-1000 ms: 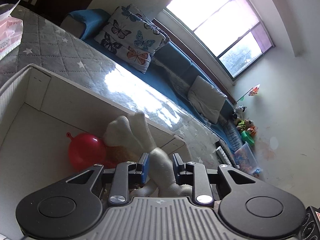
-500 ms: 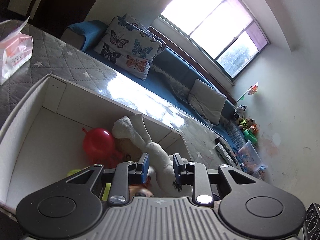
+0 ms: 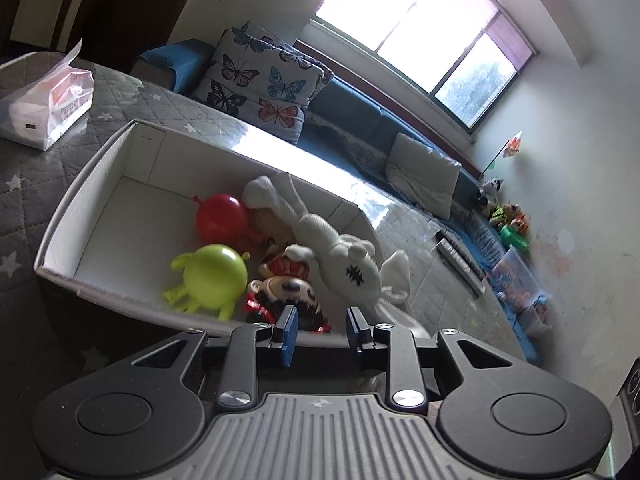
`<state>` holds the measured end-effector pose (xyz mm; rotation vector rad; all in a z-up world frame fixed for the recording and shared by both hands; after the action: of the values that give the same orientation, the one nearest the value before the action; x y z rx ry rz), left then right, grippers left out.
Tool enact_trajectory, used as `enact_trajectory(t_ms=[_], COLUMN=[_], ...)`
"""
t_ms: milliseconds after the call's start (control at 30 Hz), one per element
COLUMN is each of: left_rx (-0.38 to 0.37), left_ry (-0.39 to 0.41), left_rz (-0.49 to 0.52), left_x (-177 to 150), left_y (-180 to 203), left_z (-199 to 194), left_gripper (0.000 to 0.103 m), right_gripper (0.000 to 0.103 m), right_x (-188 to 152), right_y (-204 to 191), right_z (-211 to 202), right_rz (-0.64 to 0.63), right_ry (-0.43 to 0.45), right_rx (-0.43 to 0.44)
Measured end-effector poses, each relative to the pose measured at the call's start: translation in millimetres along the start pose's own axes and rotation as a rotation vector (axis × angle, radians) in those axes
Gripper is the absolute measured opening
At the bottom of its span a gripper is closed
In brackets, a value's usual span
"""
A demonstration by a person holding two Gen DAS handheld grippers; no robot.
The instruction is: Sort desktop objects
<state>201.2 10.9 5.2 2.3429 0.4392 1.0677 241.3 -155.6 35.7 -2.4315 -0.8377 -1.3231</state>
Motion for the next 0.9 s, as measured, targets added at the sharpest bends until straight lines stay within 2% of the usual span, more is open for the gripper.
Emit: enact_trajectory(t_ms=[100,233,633,900], left_rx=[0.012,0.043,0.180,0.259], left_ry=[0.027,0.014,0.045,0.050], left_rz=[0.037,0.059,0.171,0.216], left_x=[-6,-15,-33,-45], left_y=[0,-3,-10,-18], left_z=[-9,-15,-24,-28], left_gripper=[0.030,0.030,0.030,0.030], right_gripper=[0.063,0.066,0.077,0.078], right_x=[-6,-16,-36,-43], right_y=[-1,-1,-4,-9], right_z=[-5,-7,-12,-13], right_rz=[0.013,0.040,0.103,0.128], right_ry=[-0.004,-0.019,-0.051,-0.070], right_rx=[-0.006,-0.006,-0.033,-0.023])
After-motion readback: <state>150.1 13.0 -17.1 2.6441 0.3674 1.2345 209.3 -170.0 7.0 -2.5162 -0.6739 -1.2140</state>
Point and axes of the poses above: each gripper's, at about its wrist camera, not at the fingertips, and z roughly the way its jaws point, y to its right, x to its top, the point moved 8 cm from there along z, roughly the way its jaws point, and after that the axes turned 6 degrees about -z, right-handed, at the moved point
